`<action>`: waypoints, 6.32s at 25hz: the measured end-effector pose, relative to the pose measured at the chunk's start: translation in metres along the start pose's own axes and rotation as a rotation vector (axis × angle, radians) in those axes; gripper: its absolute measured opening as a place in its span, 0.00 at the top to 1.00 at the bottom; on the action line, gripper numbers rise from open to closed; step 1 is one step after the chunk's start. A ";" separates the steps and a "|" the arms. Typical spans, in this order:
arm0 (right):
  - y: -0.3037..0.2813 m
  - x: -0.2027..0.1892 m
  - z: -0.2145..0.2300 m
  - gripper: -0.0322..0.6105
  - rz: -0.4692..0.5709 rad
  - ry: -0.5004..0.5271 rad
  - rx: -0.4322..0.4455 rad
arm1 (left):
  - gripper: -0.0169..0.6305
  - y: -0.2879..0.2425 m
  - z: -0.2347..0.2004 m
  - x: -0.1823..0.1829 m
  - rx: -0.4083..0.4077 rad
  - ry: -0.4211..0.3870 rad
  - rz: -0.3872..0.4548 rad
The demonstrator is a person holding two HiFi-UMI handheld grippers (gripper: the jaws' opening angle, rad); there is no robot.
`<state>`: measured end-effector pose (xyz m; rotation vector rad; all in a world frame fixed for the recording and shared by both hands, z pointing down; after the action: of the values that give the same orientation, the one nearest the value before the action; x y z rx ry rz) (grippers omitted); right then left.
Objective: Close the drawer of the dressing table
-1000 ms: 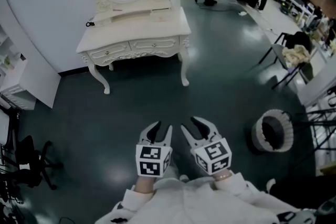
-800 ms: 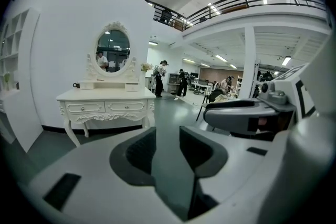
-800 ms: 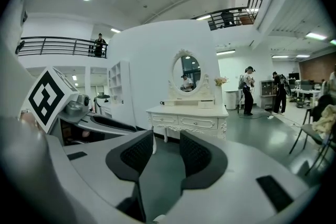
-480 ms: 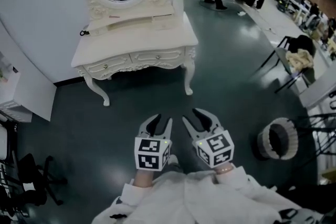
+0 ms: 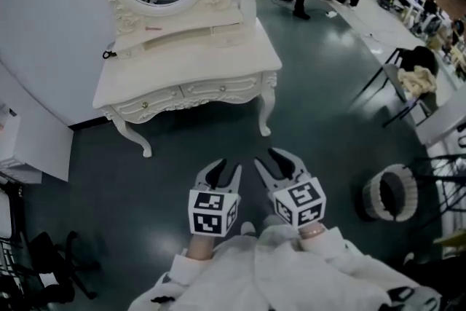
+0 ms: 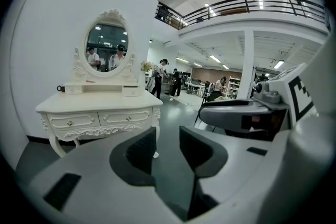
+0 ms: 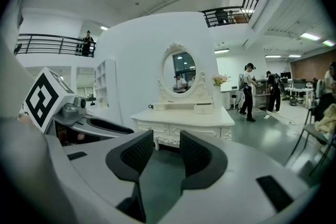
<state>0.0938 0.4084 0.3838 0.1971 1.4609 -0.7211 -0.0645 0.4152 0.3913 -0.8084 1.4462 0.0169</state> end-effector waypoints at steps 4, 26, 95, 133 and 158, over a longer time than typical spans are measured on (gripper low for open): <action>-0.014 0.004 0.001 0.74 -0.008 0.005 0.006 | 0.79 -0.010 -0.016 0.000 -0.013 0.030 -0.004; -0.143 0.057 0.083 0.74 -0.025 0.029 0.044 | 0.79 -0.112 -0.103 0.069 0.038 0.061 0.013; -0.524 0.190 0.292 0.73 -0.120 -0.006 -0.061 | 0.79 -0.447 -0.380 0.263 -0.098 0.002 -0.098; -0.550 0.157 0.349 0.65 -0.327 0.045 -0.028 | 0.68 -0.496 -0.401 0.226 -0.085 -0.132 -0.265; -0.581 0.122 0.371 0.62 -0.444 0.194 0.138 | 0.68 -0.532 -0.403 0.197 -0.186 -0.178 -0.361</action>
<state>0.0751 -0.2826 0.4931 0.0468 1.6619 -1.1912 -0.1273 -0.2677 0.5065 -1.1818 1.1265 -0.0506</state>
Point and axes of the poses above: the fingertips, and each gripper's own axes: y backward along the fingers, z to its right, x out of its top, the point moved 8 cm from there along y, backward along the fingers, and after that the axes turned 3 degrees about -y, right-handed, at the moved point
